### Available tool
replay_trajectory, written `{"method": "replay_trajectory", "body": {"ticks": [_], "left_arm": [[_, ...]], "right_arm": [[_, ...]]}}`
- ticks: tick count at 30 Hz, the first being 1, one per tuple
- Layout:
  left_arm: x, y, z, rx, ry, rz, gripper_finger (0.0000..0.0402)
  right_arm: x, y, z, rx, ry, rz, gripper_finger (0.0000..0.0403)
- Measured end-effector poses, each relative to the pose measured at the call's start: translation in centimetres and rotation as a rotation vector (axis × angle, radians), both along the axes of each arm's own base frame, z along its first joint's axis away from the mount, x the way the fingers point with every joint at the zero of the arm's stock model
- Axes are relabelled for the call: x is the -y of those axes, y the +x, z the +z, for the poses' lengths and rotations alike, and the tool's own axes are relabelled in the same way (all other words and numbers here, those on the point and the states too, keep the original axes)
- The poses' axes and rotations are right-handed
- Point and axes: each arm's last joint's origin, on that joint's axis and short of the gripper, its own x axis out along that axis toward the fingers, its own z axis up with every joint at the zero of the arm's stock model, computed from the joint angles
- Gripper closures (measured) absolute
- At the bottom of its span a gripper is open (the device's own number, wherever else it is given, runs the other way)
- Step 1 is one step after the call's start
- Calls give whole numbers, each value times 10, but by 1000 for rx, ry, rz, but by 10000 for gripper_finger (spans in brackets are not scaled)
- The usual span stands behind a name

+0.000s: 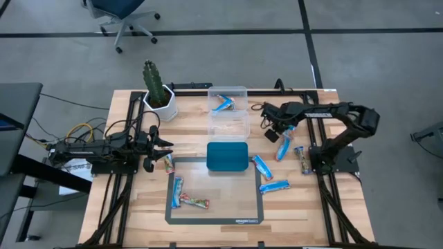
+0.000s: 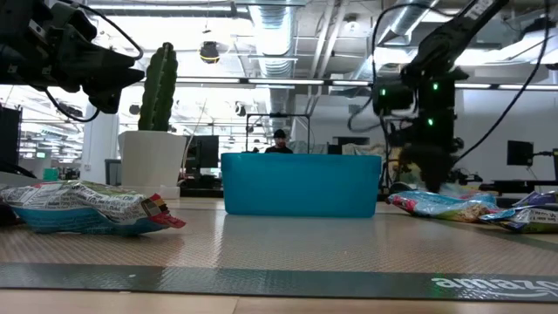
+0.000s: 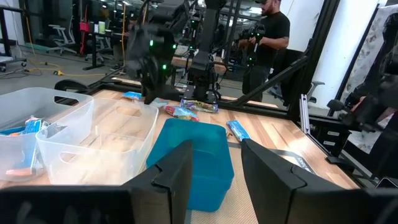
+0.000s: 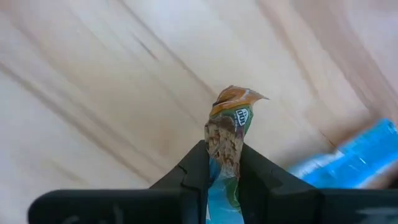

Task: Pick and place Granola Bars by type
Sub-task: Put the yellow granola bar into the top transparent bin

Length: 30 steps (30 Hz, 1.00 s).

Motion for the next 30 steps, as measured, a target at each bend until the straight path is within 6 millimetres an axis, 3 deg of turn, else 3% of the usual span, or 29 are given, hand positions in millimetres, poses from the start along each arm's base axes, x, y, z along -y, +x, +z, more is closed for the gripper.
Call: {"method": "replay_trajectory", "body": {"ticks": [8,17,21,30], "left_arm": [[0,0,0,0,0,0,272],[0,0,0,0,0,0,272],[0,0,0,0,0,0,272],[0,0,0,0,0,0,272]], "right_arm": [[6,5,59,472,-15,-109,354],[22,32,129,901,-46,-1,354],[27,42,143,978,-92,35,354],[49,73,144,1038,-205,126,354]]}}
